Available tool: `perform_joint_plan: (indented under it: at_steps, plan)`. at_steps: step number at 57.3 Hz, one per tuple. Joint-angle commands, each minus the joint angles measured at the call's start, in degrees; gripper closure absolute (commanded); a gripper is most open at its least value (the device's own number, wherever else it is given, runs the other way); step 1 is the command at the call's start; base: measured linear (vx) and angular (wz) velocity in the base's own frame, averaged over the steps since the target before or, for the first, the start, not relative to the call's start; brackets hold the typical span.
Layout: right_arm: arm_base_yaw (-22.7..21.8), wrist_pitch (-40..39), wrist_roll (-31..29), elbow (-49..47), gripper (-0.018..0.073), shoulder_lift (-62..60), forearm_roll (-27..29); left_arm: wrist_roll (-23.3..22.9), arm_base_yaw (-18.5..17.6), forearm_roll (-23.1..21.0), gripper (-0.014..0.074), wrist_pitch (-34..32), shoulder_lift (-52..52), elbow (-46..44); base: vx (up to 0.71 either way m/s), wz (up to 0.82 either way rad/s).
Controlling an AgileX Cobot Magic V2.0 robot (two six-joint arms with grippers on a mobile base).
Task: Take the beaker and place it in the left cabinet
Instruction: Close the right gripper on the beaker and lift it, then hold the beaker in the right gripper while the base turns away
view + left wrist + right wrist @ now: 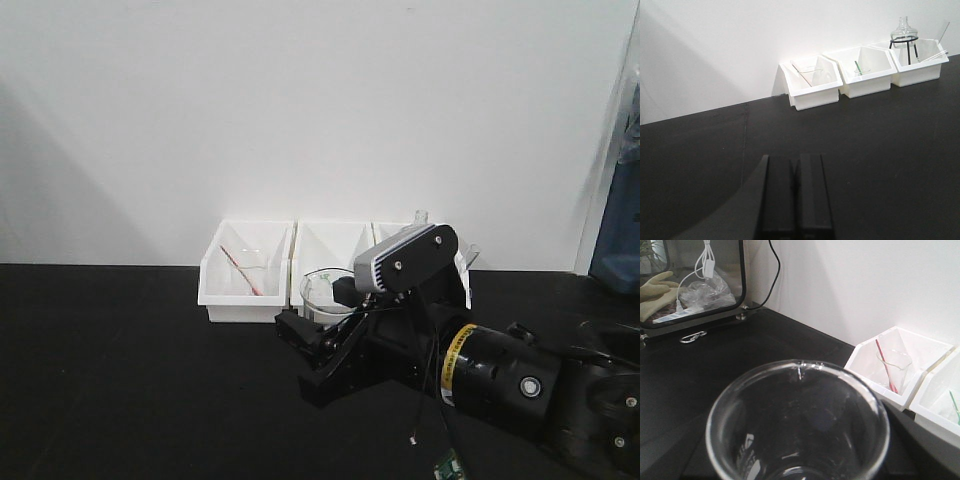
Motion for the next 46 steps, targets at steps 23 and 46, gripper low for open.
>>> perform_joint_plan:
  at_steps: [23,46]
  plan:
    - [0.0,-3.2,-0.1,-1.7,0.0404,-2.4,1.1,-0.1,-0.3,-0.3,0.0603,-5.3,-0.6,-1.5,-0.1,0.08]
    - [0.0,-3.2,-0.1,-1.7,0.0404,-2.4,1.1,-0.1,-0.3,-0.3,0.0603,-5.3,-0.6,-1.5,-0.18,0.08]
